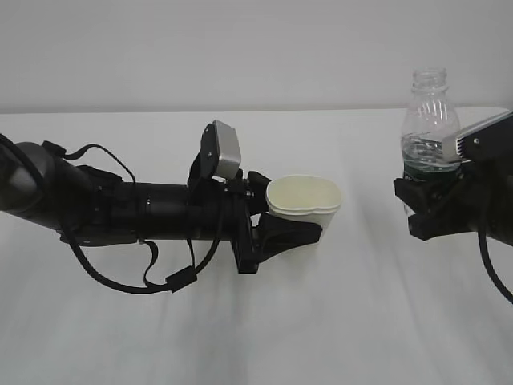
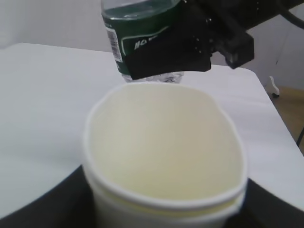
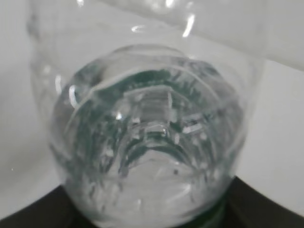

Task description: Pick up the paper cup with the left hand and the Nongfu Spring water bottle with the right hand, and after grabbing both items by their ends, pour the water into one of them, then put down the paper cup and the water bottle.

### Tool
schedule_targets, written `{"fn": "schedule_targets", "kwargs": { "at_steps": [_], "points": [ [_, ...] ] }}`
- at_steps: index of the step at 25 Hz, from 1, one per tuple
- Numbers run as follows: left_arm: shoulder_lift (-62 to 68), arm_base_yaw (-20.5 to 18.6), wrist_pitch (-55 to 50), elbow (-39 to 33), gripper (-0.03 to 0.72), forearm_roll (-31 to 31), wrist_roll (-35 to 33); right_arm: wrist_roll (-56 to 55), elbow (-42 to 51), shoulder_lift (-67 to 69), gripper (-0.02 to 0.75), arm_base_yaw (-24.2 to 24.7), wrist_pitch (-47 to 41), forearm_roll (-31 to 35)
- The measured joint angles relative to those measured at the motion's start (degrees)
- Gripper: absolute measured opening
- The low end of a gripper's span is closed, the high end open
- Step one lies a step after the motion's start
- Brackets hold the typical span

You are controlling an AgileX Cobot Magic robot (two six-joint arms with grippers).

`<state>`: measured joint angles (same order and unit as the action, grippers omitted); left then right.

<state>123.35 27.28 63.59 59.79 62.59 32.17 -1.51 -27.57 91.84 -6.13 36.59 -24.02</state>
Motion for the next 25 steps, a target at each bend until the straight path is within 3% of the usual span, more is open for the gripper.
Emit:
{"fn": "schedule_targets", "kwargs": {
  "at_steps": [15, 25],
  "points": [
    [0.0, 2.03, -0.05, 0.12, 0.444, 0.2, 0.27, 15.02, 0.34, -0.24, 0.384, 0.0, -2.31, -0.22],
    [0.0, 3.49, -1.48, 0.12, 0.443, -2.67, 0.27, 29.13, 0.34, -0.24, 0.384, 0.0, -1.99, 6.06]
  ]
}}
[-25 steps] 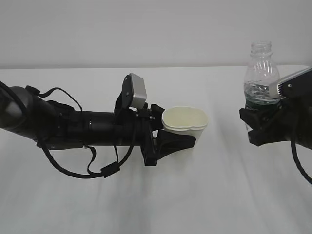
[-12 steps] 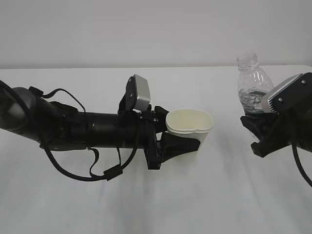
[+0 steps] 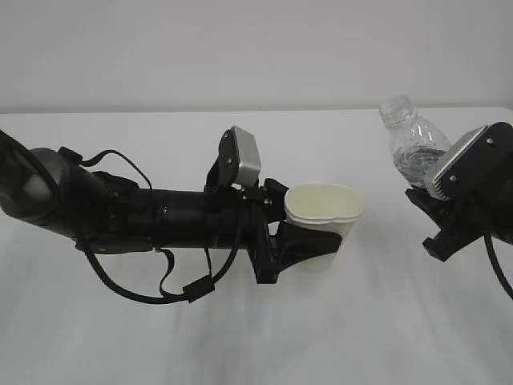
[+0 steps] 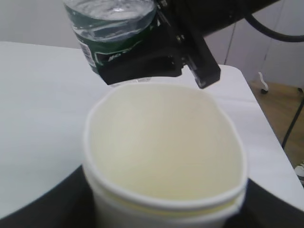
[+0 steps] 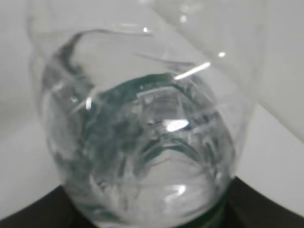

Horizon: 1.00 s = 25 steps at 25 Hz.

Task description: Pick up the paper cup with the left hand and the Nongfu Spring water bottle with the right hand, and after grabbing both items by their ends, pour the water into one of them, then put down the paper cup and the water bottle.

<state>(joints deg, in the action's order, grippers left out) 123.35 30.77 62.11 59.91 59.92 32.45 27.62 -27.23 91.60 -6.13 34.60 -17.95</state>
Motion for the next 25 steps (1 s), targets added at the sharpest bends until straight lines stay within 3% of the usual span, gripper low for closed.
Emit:
{"fn": "schedule_targets", "kwargs": {
  "at_steps": [10, 25],
  "points": [
    [2.06, 0.0, 3.14, 0.09, 0.441, -8.47, -3.51, 8.81, 0.0, 0.0, 0.384, 0.0, 2.17, 1.34],
    [4.45, 0.0, 3.24, 2.44, 0.438, -4.33, -3.78, 15.28, 0.0, 0.0, 0.384, 0.0, 3.18, 5.04]
  ]
}}
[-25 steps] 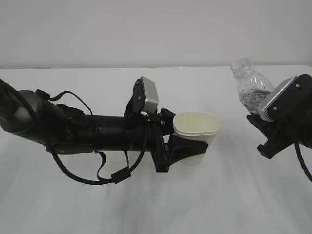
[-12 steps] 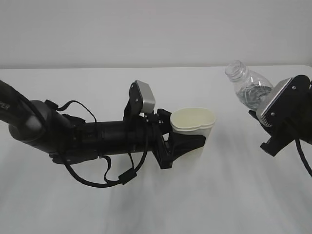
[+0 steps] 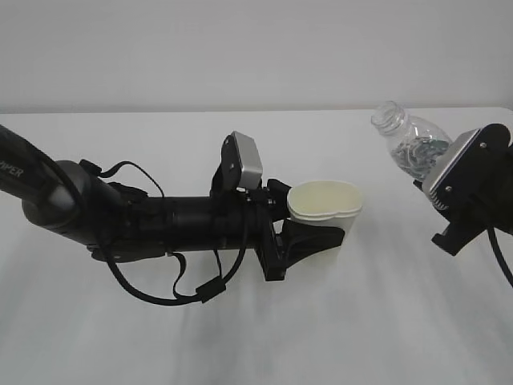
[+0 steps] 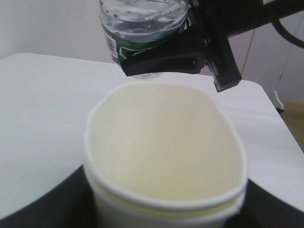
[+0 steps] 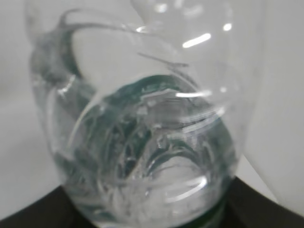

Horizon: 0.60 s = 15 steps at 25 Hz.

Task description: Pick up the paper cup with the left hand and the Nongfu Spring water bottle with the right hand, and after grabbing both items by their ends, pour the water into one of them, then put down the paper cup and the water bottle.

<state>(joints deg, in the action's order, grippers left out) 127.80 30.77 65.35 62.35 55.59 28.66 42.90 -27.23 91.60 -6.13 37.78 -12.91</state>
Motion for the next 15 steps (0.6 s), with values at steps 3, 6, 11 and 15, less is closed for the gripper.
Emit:
{"fn": "schedule_targets", "kwargs": {
  "at_steps": [3, 6, 11, 15],
  "points": [
    [0.0, 0.0, 0.04, 0.0, 0.438, 0.19, 0.0, 1.34, 0.0, 0.0, 0.384, 0.0, 0.0, 0.0],
    [0.0, 0.0, 0.04, 0.0, 0.438, 0.28, 0.11, 1.92, 0.0, 0.0, 0.384, 0.0, 0.0, 0.0],
    [0.0, 0.0, 0.13, 0.0, 0.438, 0.31, 0.11, 3.55, 0.0, 0.0, 0.384, 0.0, 0.0, 0.12],
    [0.0, 0.0, 0.13, 0.1, 0.438, 0.31, 0.11, 6.37, 0.0, 0.0, 0.384, 0.0, 0.0, 0.12]
  ]
}}
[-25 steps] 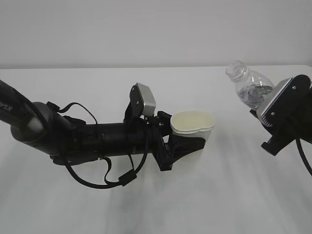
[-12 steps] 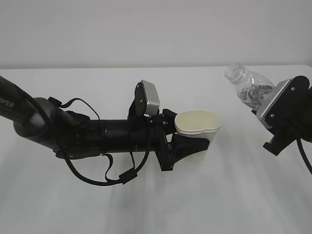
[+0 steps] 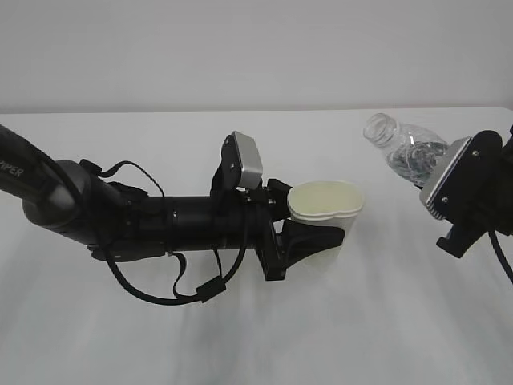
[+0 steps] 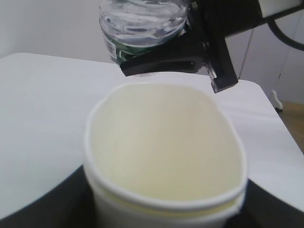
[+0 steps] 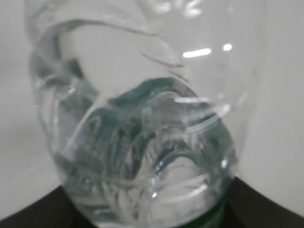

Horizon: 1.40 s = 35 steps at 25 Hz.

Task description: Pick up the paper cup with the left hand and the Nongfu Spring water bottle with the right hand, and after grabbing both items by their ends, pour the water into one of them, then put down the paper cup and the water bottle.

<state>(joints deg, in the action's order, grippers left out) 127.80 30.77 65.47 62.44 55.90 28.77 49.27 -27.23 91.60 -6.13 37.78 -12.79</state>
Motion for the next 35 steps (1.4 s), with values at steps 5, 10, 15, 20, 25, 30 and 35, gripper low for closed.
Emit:
{"fn": "schedule_targets", "kwargs": {
  "at_steps": [5, 10, 15, 20, 25, 30, 35],
  "points": [
    [0.13, 0.0, 0.04, 1.17, 0.438, -0.37, 0.0, 2.99, 0.0, 0.0, 0.384, 0.0, 0.0, 0.12],
    [0.13, 0.51, 0.04, 1.17, 0.438, -0.5, 0.0, 4.92, 0.0, 0.0, 0.384, 0.0, 0.0, 0.12],
    [0.13, 1.99, 0.04, 1.17, 0.438, -0.28, 0.0, 6.72, 0.0, 0.0, 0.384, 0.0, 0.49, 0.12],
    [0.13, 2.64, 0.04, 1.17, 0.438, -0.17, 0.0, 7.76, 0.0, 0.0, 0.384, 0.0, 1.01, 0.12],
    [0.13, 2.64, 0.04, 1.17, 0.438, -0.27, 0.0, 9.48, 0.0, 0.0, 0.384, 0.0, 1.23, 0.12],
    [0.13, 2.64, 0.04, 1.17, 0.438, -0.27, 0.0, 12.65, 0.0, 0.0, 0.384, 0.0, 1.23, 0.12],
    [0.66, 2.64, 0.04, 1.17, 0.438, -0.62, 0.0, 13.2, 0.0, 0.0, 0.384, 0.0, 1.26, 0.44]
  ]
}}
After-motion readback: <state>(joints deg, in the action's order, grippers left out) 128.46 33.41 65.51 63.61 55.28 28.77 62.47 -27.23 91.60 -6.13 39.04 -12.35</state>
